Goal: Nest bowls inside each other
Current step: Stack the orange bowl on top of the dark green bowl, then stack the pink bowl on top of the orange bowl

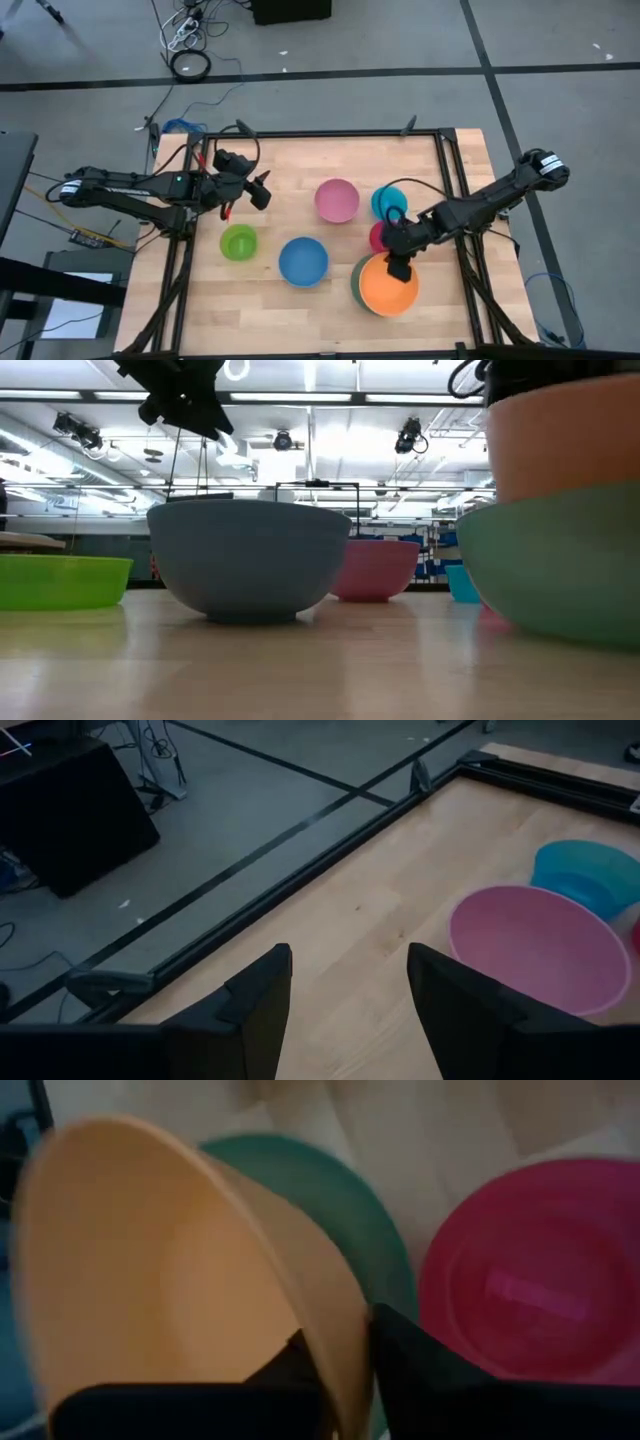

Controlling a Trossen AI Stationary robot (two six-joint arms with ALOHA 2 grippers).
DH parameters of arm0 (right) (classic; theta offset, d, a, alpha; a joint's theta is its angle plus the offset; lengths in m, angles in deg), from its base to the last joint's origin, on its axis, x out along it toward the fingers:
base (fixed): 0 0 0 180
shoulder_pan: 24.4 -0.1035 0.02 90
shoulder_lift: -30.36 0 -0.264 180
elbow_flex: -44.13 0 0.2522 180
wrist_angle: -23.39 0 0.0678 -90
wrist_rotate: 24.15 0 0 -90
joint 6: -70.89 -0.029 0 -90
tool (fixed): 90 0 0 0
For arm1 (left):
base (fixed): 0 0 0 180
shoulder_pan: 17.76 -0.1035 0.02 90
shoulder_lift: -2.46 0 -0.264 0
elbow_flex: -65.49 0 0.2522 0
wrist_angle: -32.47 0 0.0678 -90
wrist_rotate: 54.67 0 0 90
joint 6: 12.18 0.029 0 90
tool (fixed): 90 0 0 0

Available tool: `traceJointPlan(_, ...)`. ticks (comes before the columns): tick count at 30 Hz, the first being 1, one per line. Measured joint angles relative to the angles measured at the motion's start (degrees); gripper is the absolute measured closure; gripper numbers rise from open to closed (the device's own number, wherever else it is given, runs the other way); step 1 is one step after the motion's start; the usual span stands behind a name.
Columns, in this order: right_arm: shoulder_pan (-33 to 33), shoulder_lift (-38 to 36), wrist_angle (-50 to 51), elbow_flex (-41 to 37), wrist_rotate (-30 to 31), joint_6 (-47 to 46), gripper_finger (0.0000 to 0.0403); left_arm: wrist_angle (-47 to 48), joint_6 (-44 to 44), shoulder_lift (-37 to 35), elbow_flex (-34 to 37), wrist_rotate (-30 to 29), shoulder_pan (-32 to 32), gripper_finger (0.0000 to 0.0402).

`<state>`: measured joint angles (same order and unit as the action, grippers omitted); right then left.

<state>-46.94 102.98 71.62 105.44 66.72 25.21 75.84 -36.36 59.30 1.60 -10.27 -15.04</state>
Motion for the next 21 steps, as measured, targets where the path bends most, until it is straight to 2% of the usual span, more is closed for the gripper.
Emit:
traceJointPlan(5, 0.94, 0.02, 0.09, 0.05, -0.8, -1.13, 0.0282, 0.02, -0.02, 0.0, 0.0, 0.0, 0.01, 0.0193)
traceJointPlan(10, 1.16, -0.96, 0.21, 0.05, 0.29, -1.16, 0.0241, 0.09, -0.02, 0.0, 0.0, 0.0, 0.0, 0.0193)
traceJointPlan(14, 2.62, -3.98, 0.24, 0.05, 8.47, 1.25, 0.0226, 0.1, 0.03, 0.0, 0.0, 0.0, 0.01, 0.0193)
traceJointPlan(17, 6.19, -5.96, -0.37, 0.05, 15.01, 6.51, 0.0224, -0.19, 0.68, 0.0, 0.0, 0.0, 0.01, 0.0193)
traceJointPlan(21, 13.89, -6.09, -6.03, 0.05, 15.62, 16.41, 0.0223, -1.85, 1.57, 0.0, 0.0, -0.02, 0.0, 0.0193)
